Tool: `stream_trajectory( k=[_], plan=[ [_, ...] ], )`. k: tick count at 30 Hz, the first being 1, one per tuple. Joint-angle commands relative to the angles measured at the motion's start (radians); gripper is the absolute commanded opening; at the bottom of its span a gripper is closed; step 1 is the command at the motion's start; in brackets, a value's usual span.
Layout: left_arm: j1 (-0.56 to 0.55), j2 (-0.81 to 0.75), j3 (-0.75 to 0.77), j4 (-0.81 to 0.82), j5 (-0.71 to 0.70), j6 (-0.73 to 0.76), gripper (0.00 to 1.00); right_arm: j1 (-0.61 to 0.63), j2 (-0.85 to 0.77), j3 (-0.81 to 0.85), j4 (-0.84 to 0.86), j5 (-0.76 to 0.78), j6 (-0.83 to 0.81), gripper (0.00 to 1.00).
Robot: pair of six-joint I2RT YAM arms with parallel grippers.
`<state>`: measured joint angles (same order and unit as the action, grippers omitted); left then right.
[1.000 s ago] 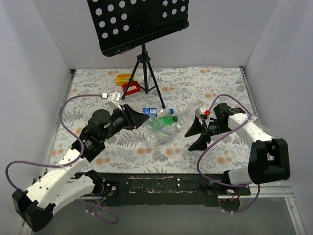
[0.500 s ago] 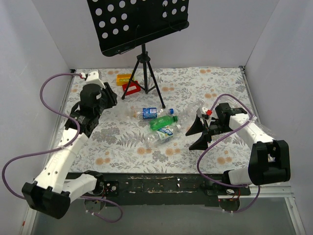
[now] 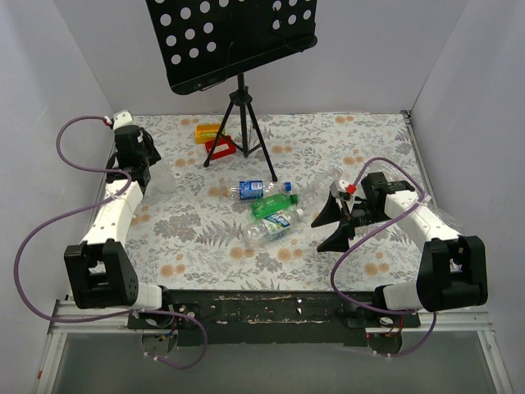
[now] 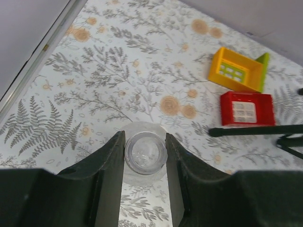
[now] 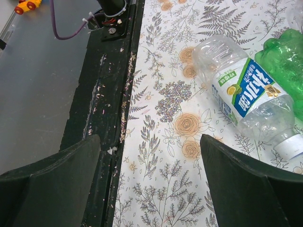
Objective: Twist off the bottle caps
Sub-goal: Place the plastic bottle at the center of the board.
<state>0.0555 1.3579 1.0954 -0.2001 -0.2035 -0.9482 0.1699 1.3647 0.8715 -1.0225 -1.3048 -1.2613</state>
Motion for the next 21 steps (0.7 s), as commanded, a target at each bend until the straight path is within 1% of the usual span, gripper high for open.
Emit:
stream_trajectory(
  k=[1,5,8,10,11,12,17,21],
  plan=[
    [0.018,0.055,0.058,0.086,-0.071,0.051,0.00,-0.006,-0.016,0.012,-0.022,-0.024,-0.021,0.94],
    [0.017,0.090,0.086,0.088,-0.096,0.074,0.00,-0.004,-0.010,0.011,-0.025,-0.025,-0.026,0.94],
    [0.018,0.116,0.084,0.085,-0.093,0.071,0.04,-0.004,-0.004,0.015,-0.030,-0.024,-0.030,0.94],
    [0.020,0.125,0.086,0.076,-0.086,0.066,0.09,-0.004,-0.003,0.015,-0.033,-0.024,-0.033,0.94],
    [0.020,0.129,0.084,0.071,-0.085,0.062,0.13,-0.004,-0.003,0.015,-0.033,-0.022,-0.035,0.94],
    [0.020,0.129,0.086,0.067,-0.088,0.060,0.20,-0.004,-0.003,0.015,-0.033,-0.022,-0.035,0.94],
    [0.020,0.112,0.103,0.047,-0.091,0.055,0.49,-0.004,0.000,0.015,-0.033,-0.021,-0.035,0.95],
    [0.020,0.098,0.127,0.018,-0.097,0.052,0.64,-0.006,0.000,0.015,-0.034,-0.019,-0.036,0.95]
  ],
)
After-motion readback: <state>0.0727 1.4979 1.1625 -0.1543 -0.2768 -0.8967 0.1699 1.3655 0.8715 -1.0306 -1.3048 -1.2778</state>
